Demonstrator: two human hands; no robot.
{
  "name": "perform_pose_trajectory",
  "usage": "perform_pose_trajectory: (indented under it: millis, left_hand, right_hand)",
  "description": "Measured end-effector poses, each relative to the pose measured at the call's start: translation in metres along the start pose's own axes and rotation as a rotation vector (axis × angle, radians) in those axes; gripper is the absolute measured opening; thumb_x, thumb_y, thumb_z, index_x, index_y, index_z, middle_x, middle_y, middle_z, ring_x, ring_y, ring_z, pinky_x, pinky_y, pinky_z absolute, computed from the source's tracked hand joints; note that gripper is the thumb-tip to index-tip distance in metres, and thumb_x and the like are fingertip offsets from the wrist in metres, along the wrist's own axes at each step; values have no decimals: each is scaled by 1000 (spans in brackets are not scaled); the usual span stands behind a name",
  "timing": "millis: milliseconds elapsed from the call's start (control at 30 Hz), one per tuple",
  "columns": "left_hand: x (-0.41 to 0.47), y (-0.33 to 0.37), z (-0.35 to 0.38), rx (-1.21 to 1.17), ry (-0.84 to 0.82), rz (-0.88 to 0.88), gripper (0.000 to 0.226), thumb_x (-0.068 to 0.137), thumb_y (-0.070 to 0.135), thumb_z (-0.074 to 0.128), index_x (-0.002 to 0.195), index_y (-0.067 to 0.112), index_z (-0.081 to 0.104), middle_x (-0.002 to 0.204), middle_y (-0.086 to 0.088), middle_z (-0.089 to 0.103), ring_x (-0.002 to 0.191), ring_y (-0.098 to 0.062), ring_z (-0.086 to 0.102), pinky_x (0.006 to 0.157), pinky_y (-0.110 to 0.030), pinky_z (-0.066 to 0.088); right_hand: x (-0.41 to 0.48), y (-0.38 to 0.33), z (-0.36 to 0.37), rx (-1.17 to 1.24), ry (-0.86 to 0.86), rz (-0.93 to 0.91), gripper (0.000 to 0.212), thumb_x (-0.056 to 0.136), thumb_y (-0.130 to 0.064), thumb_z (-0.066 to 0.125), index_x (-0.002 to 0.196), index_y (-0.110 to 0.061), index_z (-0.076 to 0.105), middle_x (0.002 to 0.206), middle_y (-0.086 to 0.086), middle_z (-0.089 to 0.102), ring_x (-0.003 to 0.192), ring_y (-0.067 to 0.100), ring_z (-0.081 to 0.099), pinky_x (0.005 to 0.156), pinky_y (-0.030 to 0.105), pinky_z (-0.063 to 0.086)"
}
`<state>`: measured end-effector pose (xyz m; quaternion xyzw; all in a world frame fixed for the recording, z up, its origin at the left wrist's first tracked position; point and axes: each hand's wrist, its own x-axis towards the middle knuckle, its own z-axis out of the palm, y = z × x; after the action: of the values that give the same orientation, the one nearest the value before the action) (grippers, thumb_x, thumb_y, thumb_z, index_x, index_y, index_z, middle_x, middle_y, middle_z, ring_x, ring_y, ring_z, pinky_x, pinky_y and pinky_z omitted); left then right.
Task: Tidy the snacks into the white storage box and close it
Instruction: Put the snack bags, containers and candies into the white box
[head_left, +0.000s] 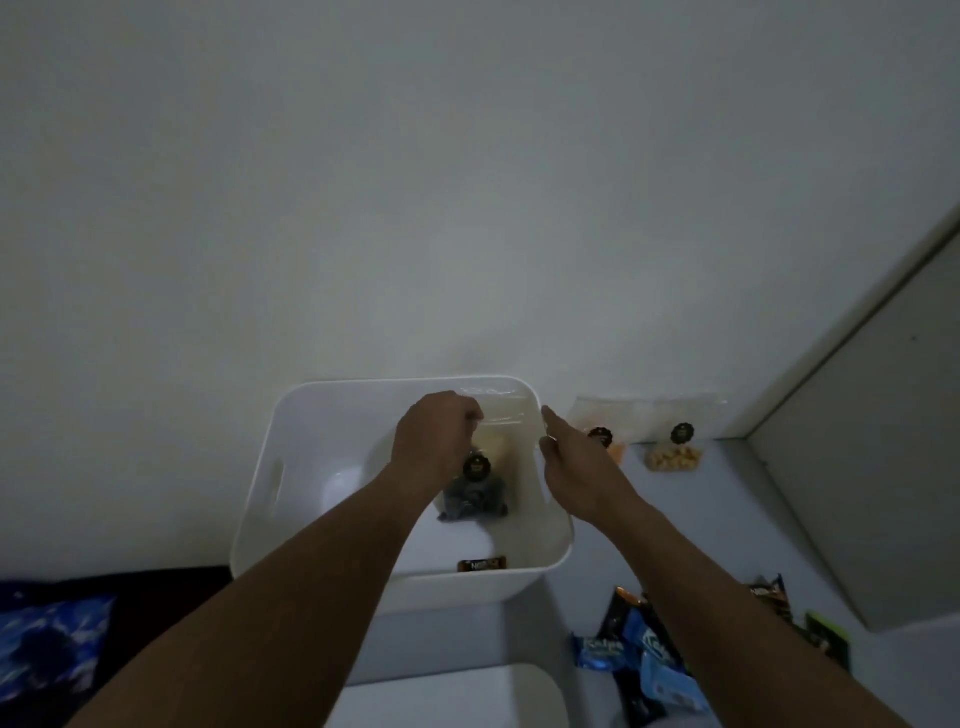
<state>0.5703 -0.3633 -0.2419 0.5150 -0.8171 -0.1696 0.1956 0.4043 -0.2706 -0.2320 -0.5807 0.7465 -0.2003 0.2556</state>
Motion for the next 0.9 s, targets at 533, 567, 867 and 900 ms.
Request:
perform_pose_trajectory:
  millis: [533, 567, 867, 900]
  left_hand:
    - [-11, 19, -18, 106, 87, -24, 37, 95, 40, 53, 125, 20, 62, 121, -1, 66, 116, -23, 55, 95, -37, 48]
    - [-12, 25, -21, 95, 90, -16, 37, 96, 40, 52, 125, 20, 62, 121, -1, 66, 115, -23, 55, 94, -37, 48]
    - [-44, 118, -25, 20, 72, 68, 43, 96, 42, 52, 131, 17, 56, 132, -2, 59, 124, -22, 51, 102, -38, 43]
    - [-49, 131, -22, 27, 69, 67, 44, 96, 43, 52, 132, 17, 56, 134, -2, 58, 125, -22, 50, 104, -38, 42]
  right_hand:
    - [-17, -15, -21, -71, -28, -14, 55, 105, -36, 34, 153, -11, 24, 144, 15, 51, 131, 31, 48, 104, 38, 39]
    - [-20, -14, -27, -83, -29, -10, 56, 105, -37, 34, 154, -11, 22, 149, 14, 46, 136, 30, 43, 108, 38, 35]
    - [-56, 28, -93, -198, 1, -43, 54, 104, -36, 39, 149, -7, 36, 151, 15, 43, 140, 29, 39, 112, 37, 33]
    - [-63, 35, -102, -216, -1, -46, 52, 104, -35, 39, 147, -6, 37, 149, 15, 45, 138, 29, 41, 110, 37, 34]
